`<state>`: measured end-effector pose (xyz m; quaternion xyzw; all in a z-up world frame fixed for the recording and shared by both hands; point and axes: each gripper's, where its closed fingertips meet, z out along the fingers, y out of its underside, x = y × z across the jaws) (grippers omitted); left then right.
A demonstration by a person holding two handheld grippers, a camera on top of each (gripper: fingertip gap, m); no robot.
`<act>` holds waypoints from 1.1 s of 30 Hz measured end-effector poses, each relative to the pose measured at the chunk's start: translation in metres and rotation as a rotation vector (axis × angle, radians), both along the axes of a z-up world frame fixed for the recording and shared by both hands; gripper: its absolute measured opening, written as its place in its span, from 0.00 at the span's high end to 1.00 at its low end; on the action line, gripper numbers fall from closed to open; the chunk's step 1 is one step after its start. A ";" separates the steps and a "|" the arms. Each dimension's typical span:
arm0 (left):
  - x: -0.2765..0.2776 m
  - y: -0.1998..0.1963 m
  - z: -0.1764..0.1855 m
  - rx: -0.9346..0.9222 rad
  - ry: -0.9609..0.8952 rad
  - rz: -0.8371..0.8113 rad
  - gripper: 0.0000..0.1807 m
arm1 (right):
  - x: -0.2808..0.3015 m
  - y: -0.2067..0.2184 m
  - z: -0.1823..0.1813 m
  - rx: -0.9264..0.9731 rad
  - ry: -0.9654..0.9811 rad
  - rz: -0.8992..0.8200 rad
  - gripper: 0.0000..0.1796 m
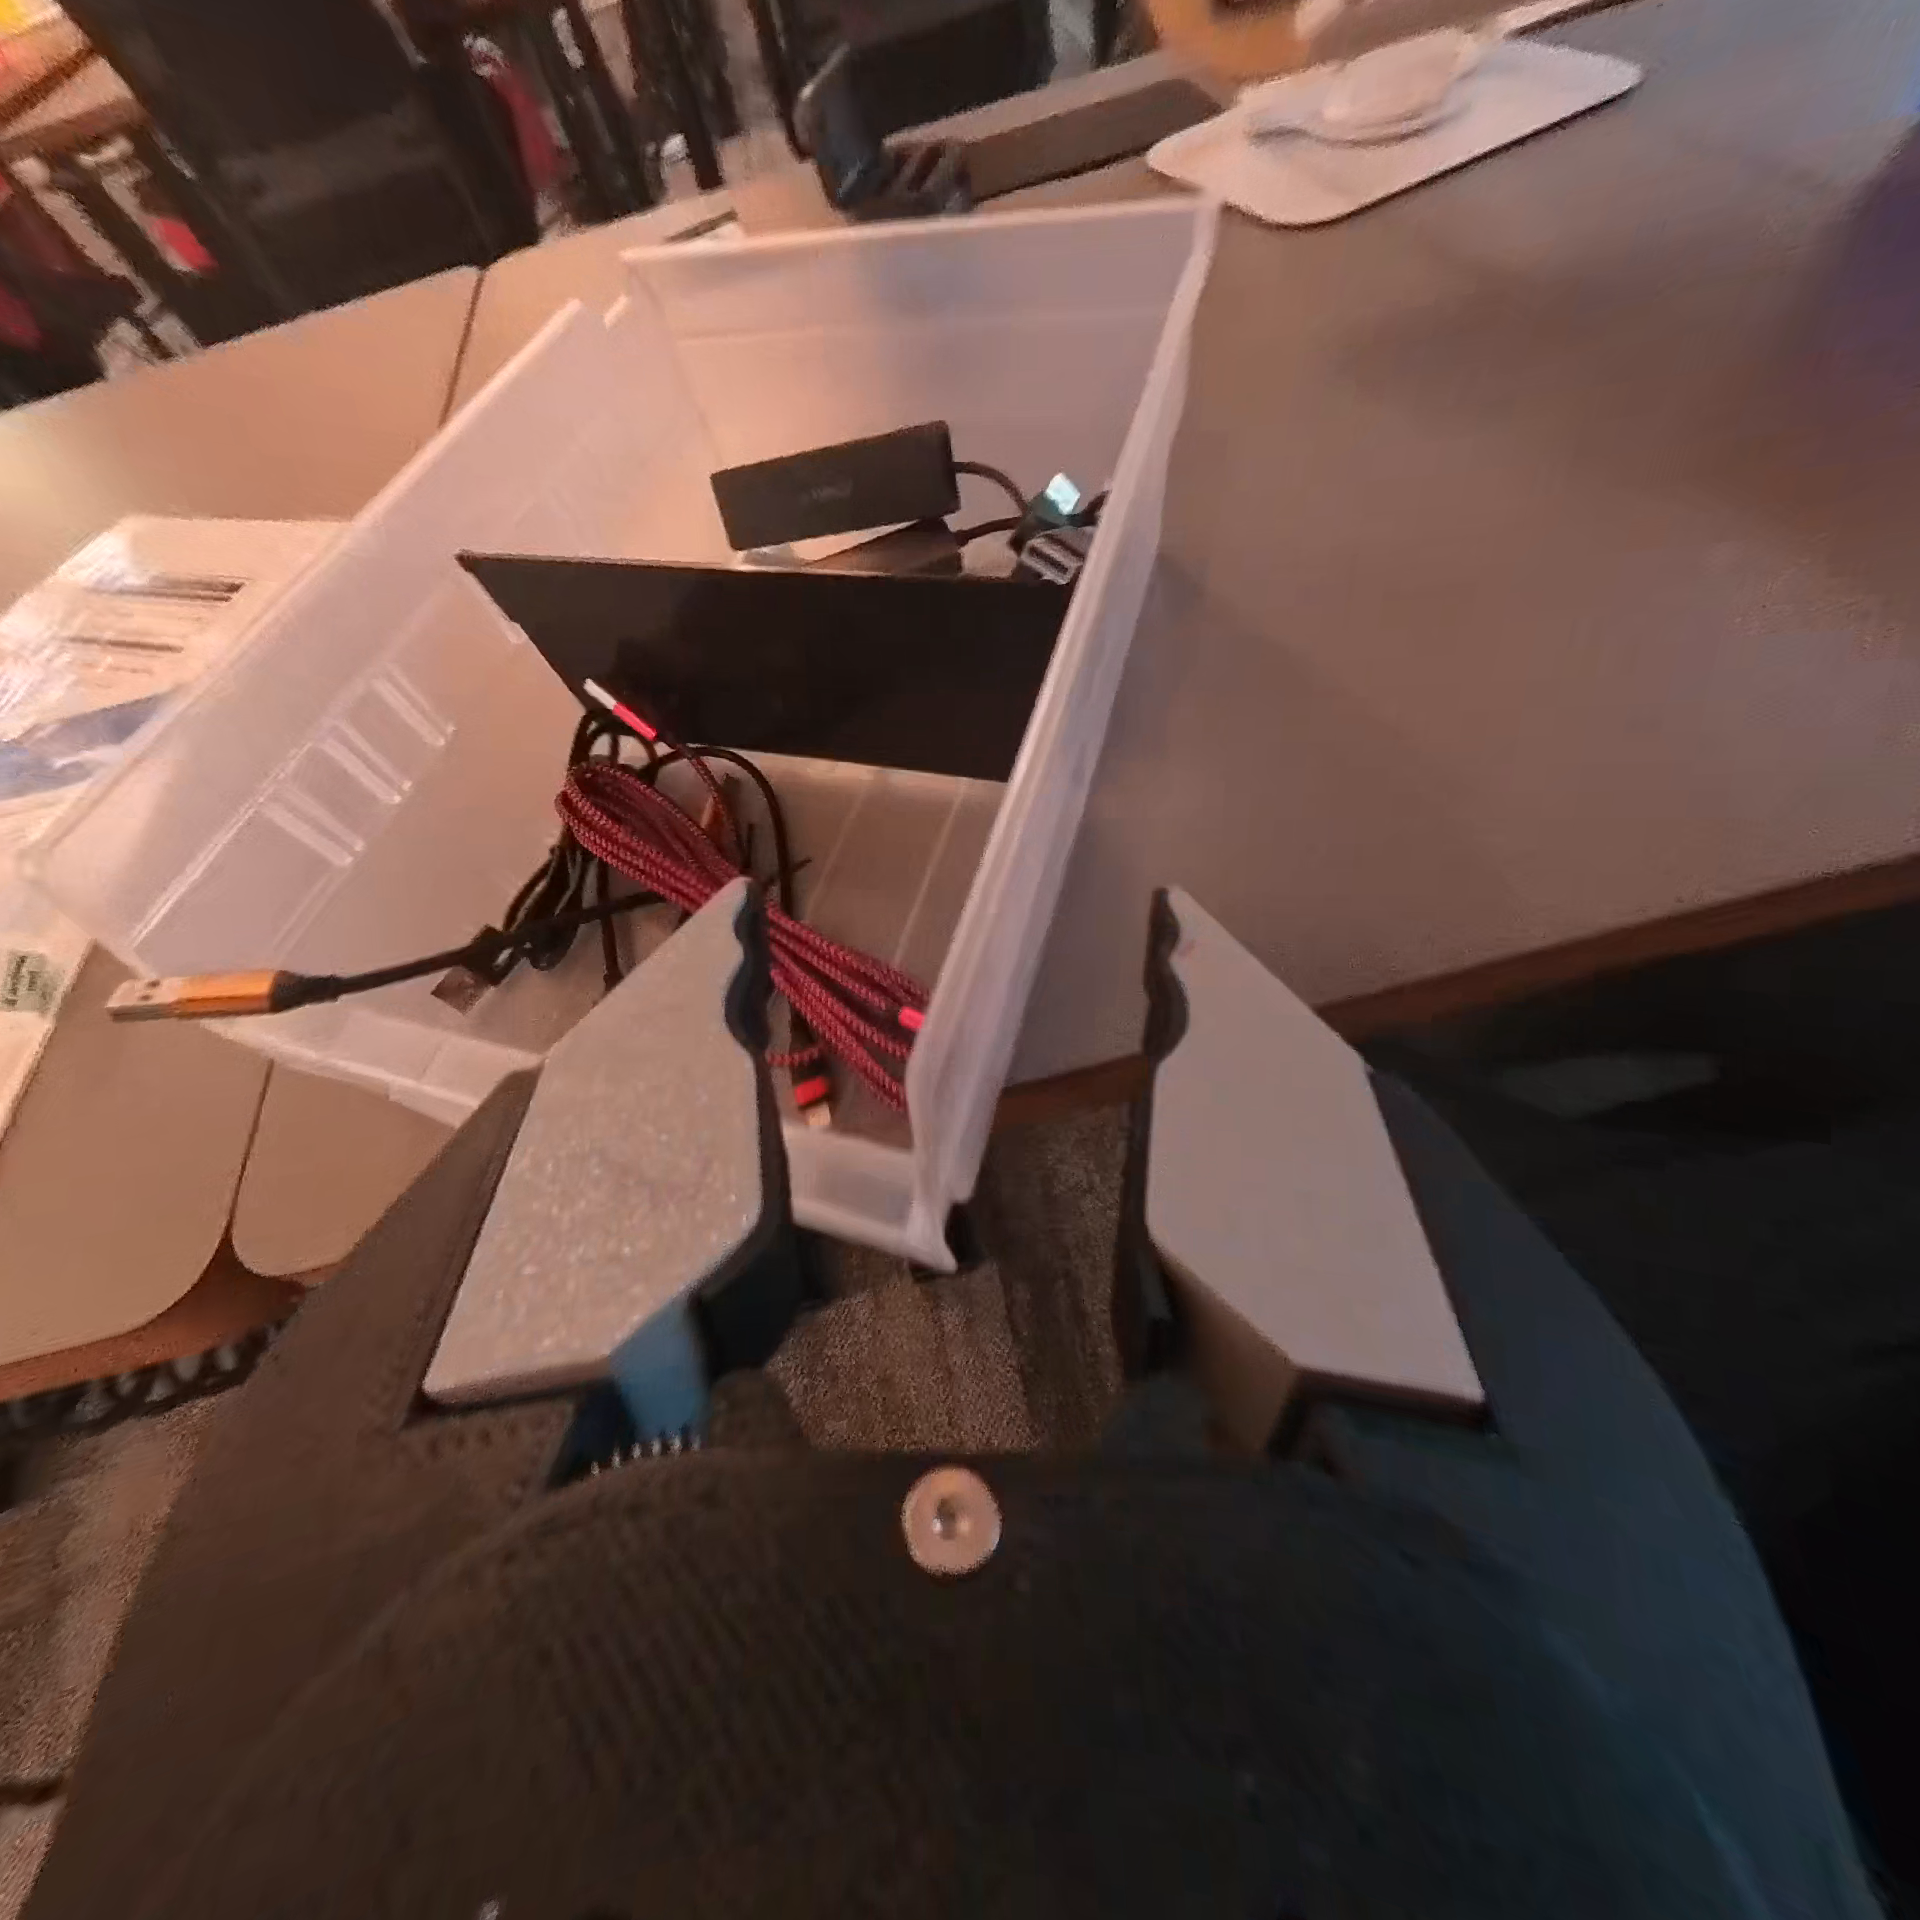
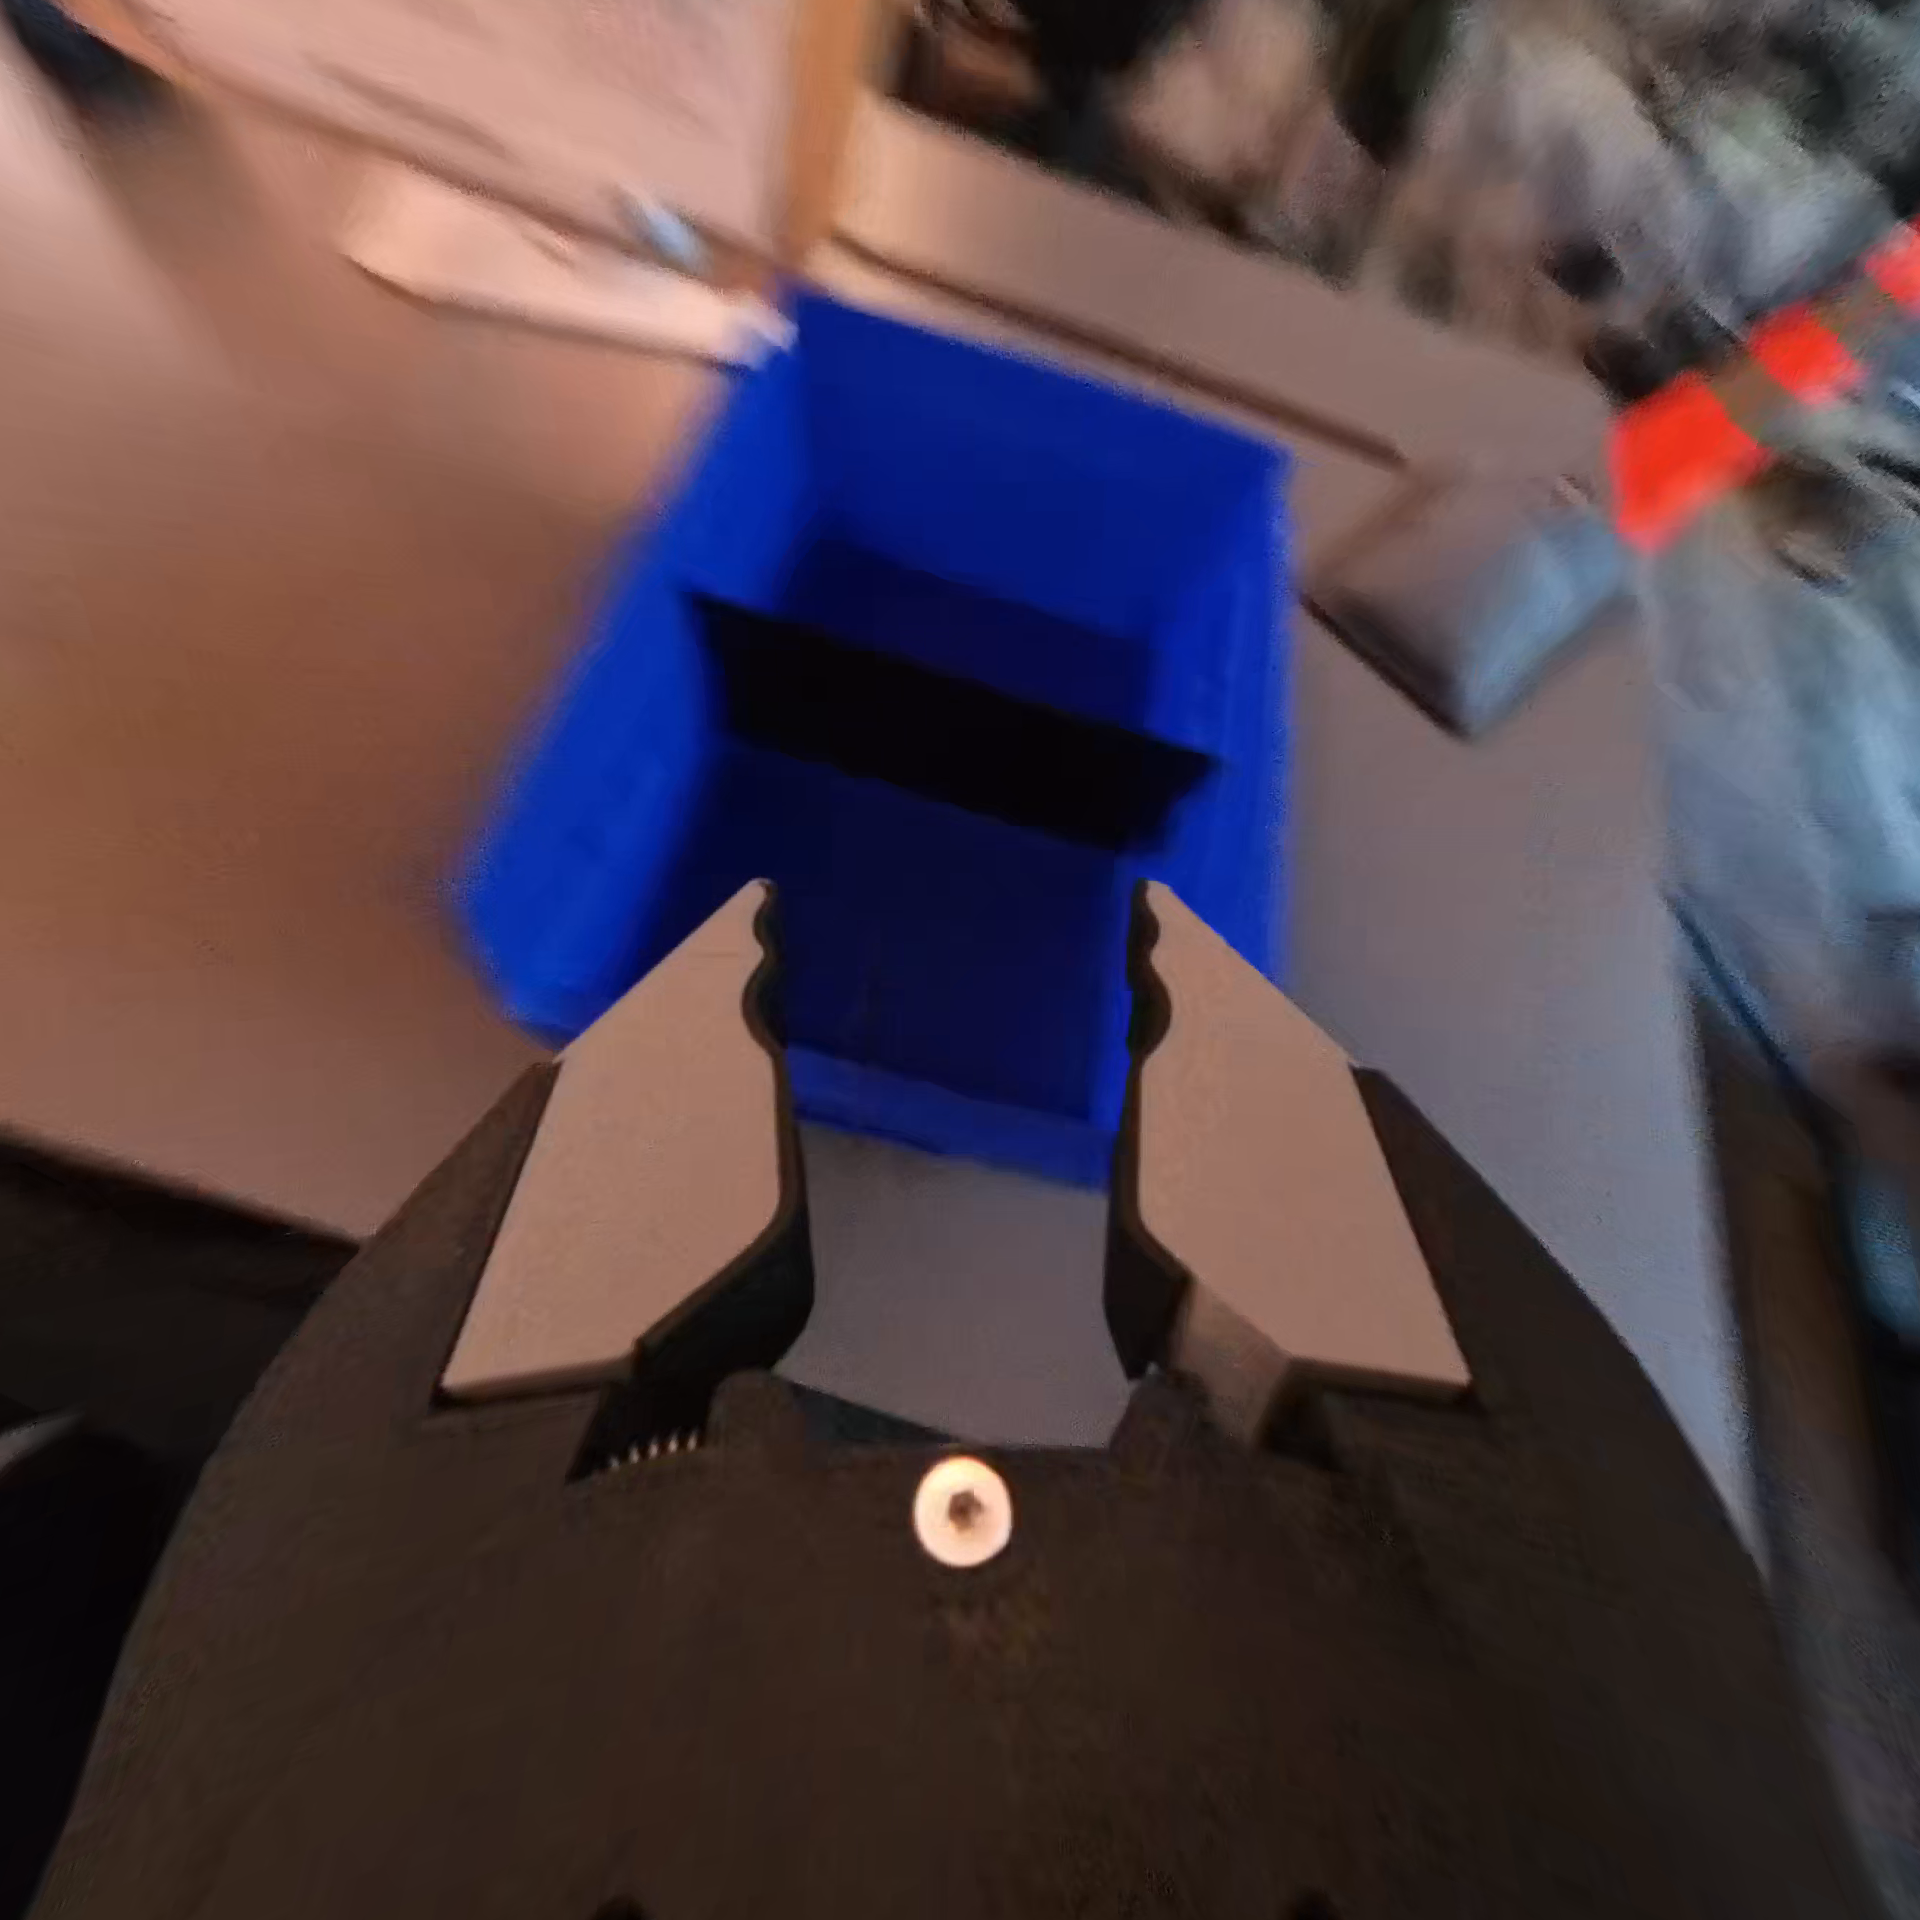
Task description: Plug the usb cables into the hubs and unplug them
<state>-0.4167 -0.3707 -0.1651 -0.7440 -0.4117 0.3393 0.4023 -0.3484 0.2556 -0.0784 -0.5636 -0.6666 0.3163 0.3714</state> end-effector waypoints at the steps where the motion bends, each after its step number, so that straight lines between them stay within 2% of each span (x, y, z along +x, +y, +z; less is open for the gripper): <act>1: -0.011 0.003 -0.008 -0.014 -0.012 0.021 0.61 | 0.002 -0.028 0.010 -0.060 0.058 0.124 0.62; 3: -0.028 0.022 -0.024 0.017 -0.069 0.017 0.63 | 0.009 -0.067 0.018 -0.124 0.102 0.295 0.57; 5: -0.034 0.055 -0.033 0.088 -0.145 -0.035 0.67 | 0.004 -0.073 0.015 -0.106 0.090 0.289 0.55; 6: -0.031 0.081 -0.031 0.139 -0.164 -0.112 0.63 | 0.000 -0.070 0.011 -0.088 0.081 0.267 0.53; 7: -0.027 0.103 -0.032 0.164 -0.191 -0.167 0.63 | -0.004 -0.067 0.005 -0.083 0.064 0.251 0.53; 10: -0.025 0.142 -0.041 -0.022 -0.173 -0.216 0.60 | -0.018 -0.075 -0.019 -0.141 -0.010 0.249 0.50; 11: -0.029 0.150 -0.043 -0.086 -0.147 -0.211 0.61 | -0.025 -0.082 -0.028 -0.164 -0.029 0.255 0.50; 13: -0.040 0.163 -0.040 -0.118 -0.104 -0.168 0.71 | -0.038 -0.100 -0.053 -0.155 -0.096 0.275 0.49; 14: -0.045 0.168 -0.039 -0.114 -0.093 -0.153 0.76 | -0.046 -0.099 -0.070 -0.080 -0.144 0.241 0.50; 15: -0.048 0.172 -0.039 -0.121 -0.089 -0.149 0.77 | -0.055 -0.087 -0.087 0.029 -0.188 0.164 0.57; 16: -0.054 0.172 -0.038 -0.147 -0.068 -0.121 0.80 | -0.060 -0.077 -0.102 0.110 -0.241 0.103 0.71; 17: -0.060 0.168 -0.037 -0.185 -0.033 -0.070 0.86 | -0.059 -0.074 -0.117 0.124 -0.311 0.096 0.74; 18: -0.066 0.163 -0.035 -0.225 0.003 -0.021 0.91 | -0.055 -0.070 -0.128 0.129 -0.373 0.079 0.88; 19: -0.068 0.159 -0.034 -0.211 0.011 0.012 0.96 | -0.051 -0.056 -0.134 0.177 -0.414 0.020 0.93; 20: -0.067 0.161 -0.033 -0.165 0.004 -0.012 0.96 | -0.045 -0.042 -0.136 0.226 -0.439 -0.030 0.96; 21: -0.064 0.163 -0.033 -0.119 -0.011 -0.027 0.97 | -0.039 -0.036 -0.136 0.219 -0.461 -0.045 0.95; 23: -0.057 0.166 -0.033 -0.063 -0.018 -0.030 0.97 | -0.027 -0.042 -0.137 0.095 -0.506 -0.029 0.99; 25: -0.051 0.172 -0.032 -0.029 -0.027 -0.018 0.98 | -0.019 -0.048 -0.136 0.077 -0.533 -0.009 0.99; 26: -0.048 0.178 -0.032 -0.017 -0.040 -0.024 0.96 | -0.017 -0.054 -0.136 0.098 -0.537 0.018 0.99; 27: -0.043 0.189 -0.033 0.005 -0.062 -0.062 0.90 | -0.016 -0.064 -0.135 0.109 -0.538 0.056 0.94; 29: -0.027 0.216 -0.029 0.075 -0.115 -0.194 0.70 | -0.013 -0.088 -0.132 0.103 -0.535 0.141 0.86; 30: -0.021 0.225 -0.024 0.108 -0.133 -0.241 0.64 | -0.012 -0.096 -0.127 0.109 -0.521 0.170 0.83; 33: -0.013 0.225 0.013 0.156 -0.073 -0.309 0.65 | -0.007 -0.103 -0.095 0.114 -0.416 0.193 0.71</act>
